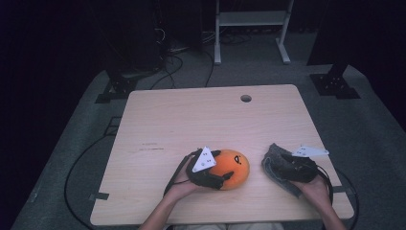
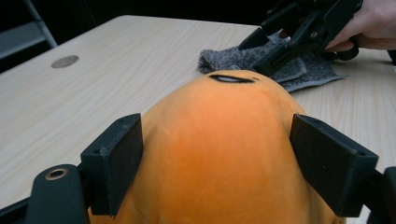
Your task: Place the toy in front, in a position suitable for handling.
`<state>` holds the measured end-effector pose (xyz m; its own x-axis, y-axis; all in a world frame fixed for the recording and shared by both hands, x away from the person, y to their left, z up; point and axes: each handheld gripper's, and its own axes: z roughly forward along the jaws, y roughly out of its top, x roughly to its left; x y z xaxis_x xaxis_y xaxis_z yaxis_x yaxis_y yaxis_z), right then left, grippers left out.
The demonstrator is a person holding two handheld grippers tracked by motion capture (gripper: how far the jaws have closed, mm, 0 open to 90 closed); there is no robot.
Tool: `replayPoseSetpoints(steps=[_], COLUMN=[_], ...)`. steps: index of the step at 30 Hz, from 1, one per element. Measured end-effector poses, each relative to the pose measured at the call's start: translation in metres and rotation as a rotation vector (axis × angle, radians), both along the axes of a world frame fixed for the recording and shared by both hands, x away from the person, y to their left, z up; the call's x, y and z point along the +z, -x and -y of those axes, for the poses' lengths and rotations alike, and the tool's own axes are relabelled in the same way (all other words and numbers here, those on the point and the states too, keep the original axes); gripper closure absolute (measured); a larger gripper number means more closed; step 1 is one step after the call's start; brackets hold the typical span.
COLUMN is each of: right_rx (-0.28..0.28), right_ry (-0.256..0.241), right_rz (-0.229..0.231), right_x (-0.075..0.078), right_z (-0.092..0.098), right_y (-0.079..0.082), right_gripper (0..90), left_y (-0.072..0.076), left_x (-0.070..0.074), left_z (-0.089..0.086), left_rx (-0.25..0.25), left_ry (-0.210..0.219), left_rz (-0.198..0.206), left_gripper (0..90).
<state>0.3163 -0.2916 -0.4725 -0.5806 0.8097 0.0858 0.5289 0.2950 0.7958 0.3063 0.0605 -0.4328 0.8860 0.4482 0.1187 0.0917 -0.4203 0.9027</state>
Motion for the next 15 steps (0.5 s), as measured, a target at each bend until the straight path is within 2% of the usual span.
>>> replayPoseSetpoints(steps=[4, 7, 8, 9, 10, 11, 15], right_rx=[-0.003, -0.016, -0.017, -0.017, -0.024, -0.024, -0.059], right_ry=[0.075, 0.088, 0.094, 0.094, 0.102, 0.102, 0.107], right_rz=[-0.010, -0.012, -0.015, -0.015, -0.017, -0.017, -0.029], right_x=[-0.005, -0.005, -0.006, -0.006, -0.005, -0.005, -0.003], right_z=[-0.001, -0.002, -0.002, -0.002, -0.002, -0.002, -0.003], right_y=[-0.001, -0.001, -0.001, -0.001, 0.000, 0.000, 0.000], right_gripper=[45.3, 52.1, 56.9, 56.9, 62.8, 62.8, 71.0], left_y=[0.001, 0.004, 0.005, 0.006, 0.006, 0.006, 0.006], left_x=[0.007, 0.010, 0.010, 0.010, 0.010, 0.010, 0.012], left_z=[-0.004, -0.008, -0.009, -0.010, -0.011, -0.012, -0.016], left_rx=[-0.001, 0.008, 0.013, 0.007, 0.005, 0.002, -0.003], left_ry=[-0.040, -0.066, -0.069, -0.069, -0.069, -0.066, -0.014], left_rz=[-0.014, 0.009, 0.024, 0.040, 0.051, 0.048, 0.063], left_gripper=[20.8, 20.8, 20.5, 20.5, 20.3, 20.3, 20.7])
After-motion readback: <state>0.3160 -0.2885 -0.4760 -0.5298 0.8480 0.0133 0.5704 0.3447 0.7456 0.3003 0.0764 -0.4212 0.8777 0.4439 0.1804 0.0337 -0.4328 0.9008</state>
